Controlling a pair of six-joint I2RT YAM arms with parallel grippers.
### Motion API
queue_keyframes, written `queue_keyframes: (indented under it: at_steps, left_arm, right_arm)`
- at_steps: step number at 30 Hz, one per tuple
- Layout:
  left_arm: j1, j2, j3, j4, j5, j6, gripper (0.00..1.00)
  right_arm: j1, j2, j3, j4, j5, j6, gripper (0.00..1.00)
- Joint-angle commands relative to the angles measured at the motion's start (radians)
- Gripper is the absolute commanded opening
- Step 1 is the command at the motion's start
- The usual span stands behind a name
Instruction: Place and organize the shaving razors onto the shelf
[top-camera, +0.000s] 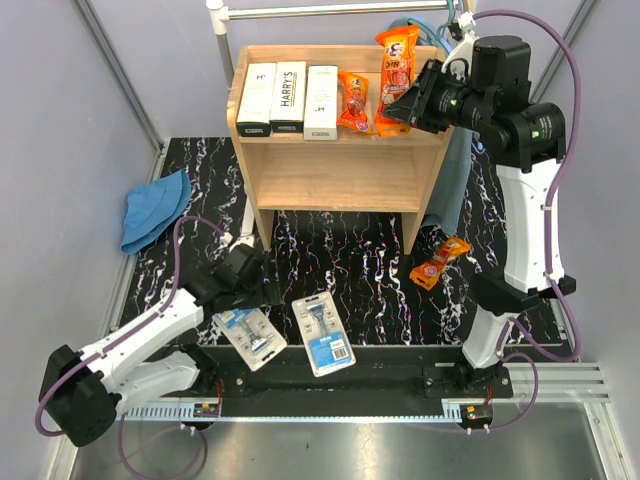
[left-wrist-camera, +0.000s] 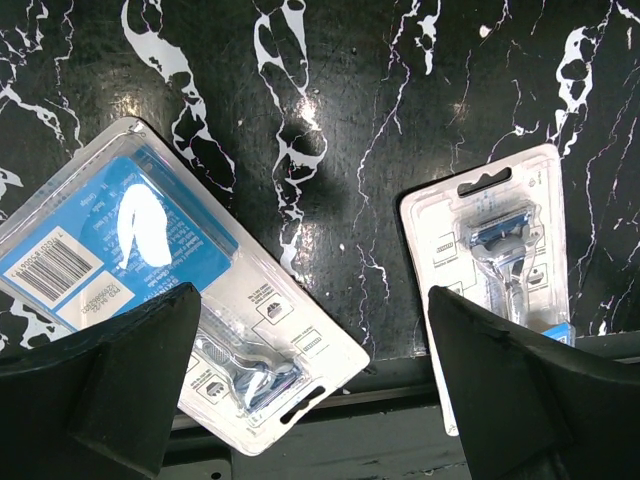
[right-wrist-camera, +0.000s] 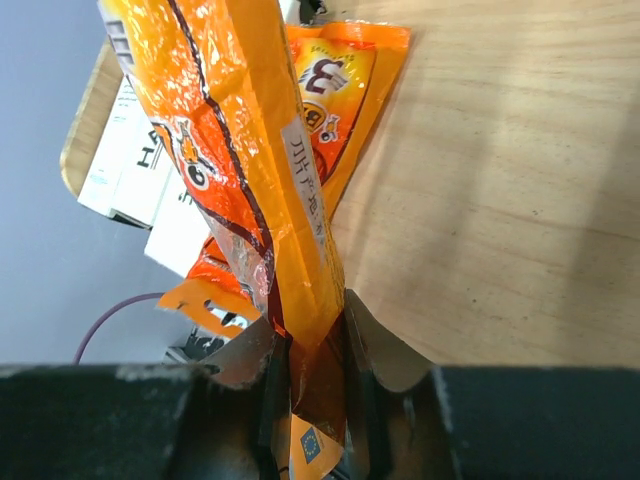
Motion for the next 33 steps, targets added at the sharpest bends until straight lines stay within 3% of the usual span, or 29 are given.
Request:
queue_keyframes:
  at_steps: [1,17,24,27,33]
  left_arm:
    - [-0.003,-0.034,-0.012,0.043,0.020,0.013,0.99]
    - [-0.003,-0.027,-0.015,0.044,0.033,0.039,0.99]
    - [-0.003,-0.018,-0.019,0.050,0.043,0.044,0.99]
    - [-0.003,-0.016,-0.018,0.050,0.044,0.045,0.99]
    - [-0.005,-0.013,-0.019,0.052,0.047,0.047,0.99]
  right_arm:
    - [-0.011,-0.001,0.040,0.060,0.043,-0.018,0.06]
    - [-0.011,0.050,0.023,0.067,-0.002,-0.015,0.18]
    - [-0.009,0.045,0.015,0.060,0.007,-0.031,0.50]
    - [-0.011,0.042,0.012,0.050,0.009,-0.036,0.59]
    - [-0.012,0.024,0.001,0.031,0.024,-0.044,0.66]
